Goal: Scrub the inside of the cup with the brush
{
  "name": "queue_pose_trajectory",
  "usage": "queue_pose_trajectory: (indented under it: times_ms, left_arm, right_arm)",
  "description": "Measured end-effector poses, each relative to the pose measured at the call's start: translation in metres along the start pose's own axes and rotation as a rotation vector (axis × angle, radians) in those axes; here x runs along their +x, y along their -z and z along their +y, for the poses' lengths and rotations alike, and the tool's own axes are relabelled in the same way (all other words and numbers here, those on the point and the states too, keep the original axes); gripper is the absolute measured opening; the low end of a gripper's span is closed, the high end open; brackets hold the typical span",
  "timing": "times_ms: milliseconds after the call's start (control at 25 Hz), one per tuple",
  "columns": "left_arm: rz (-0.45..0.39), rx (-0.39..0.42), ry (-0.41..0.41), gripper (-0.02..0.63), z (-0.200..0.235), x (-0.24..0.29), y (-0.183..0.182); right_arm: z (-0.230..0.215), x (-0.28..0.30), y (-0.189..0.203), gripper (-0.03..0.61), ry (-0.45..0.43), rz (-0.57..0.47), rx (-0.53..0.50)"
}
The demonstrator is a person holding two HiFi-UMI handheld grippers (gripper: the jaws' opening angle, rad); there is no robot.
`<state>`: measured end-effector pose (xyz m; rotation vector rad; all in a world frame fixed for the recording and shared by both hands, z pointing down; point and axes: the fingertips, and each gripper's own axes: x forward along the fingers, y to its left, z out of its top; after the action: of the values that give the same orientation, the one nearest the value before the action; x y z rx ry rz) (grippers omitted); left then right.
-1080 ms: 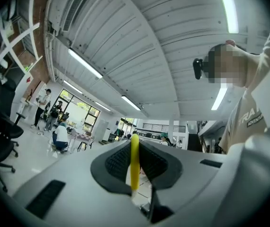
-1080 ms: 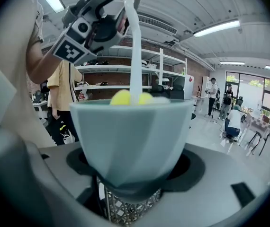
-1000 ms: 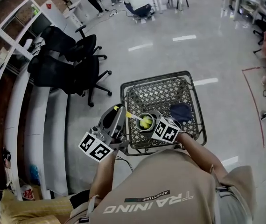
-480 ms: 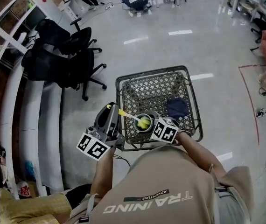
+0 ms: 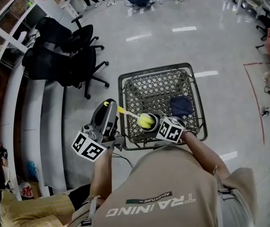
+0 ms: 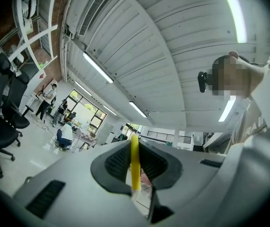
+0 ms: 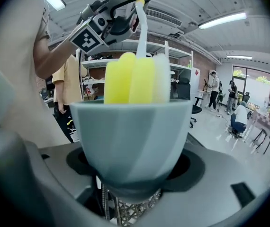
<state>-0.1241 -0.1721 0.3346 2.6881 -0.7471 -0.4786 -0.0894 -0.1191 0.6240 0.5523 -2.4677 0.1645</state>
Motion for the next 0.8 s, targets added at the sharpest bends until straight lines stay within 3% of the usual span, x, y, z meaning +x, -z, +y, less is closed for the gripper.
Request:
queue_pose_trajectory:
  times_ms: [240,560,800]
  left_arm:
    - [0.029,0.005,0.038,0.051,-0.008,0.011,0.013]
    - [0.137,0.058,0.146,0.051,-0.037,0.035,0.054]
    - [0.146,0.071,0.181,0.051,-0.04,0.05,0.058]
  right_arm:
    - [-0.004,-0.005,-0.002,0.388,0.009,0.002,-0.005]
    - [-0.016,-0.008,-0.022,0.388,0.031,-0.04,-0.037]
    - [-0.019,-0.007,-0.021,0.388,0.036,-0.019,-0.044]
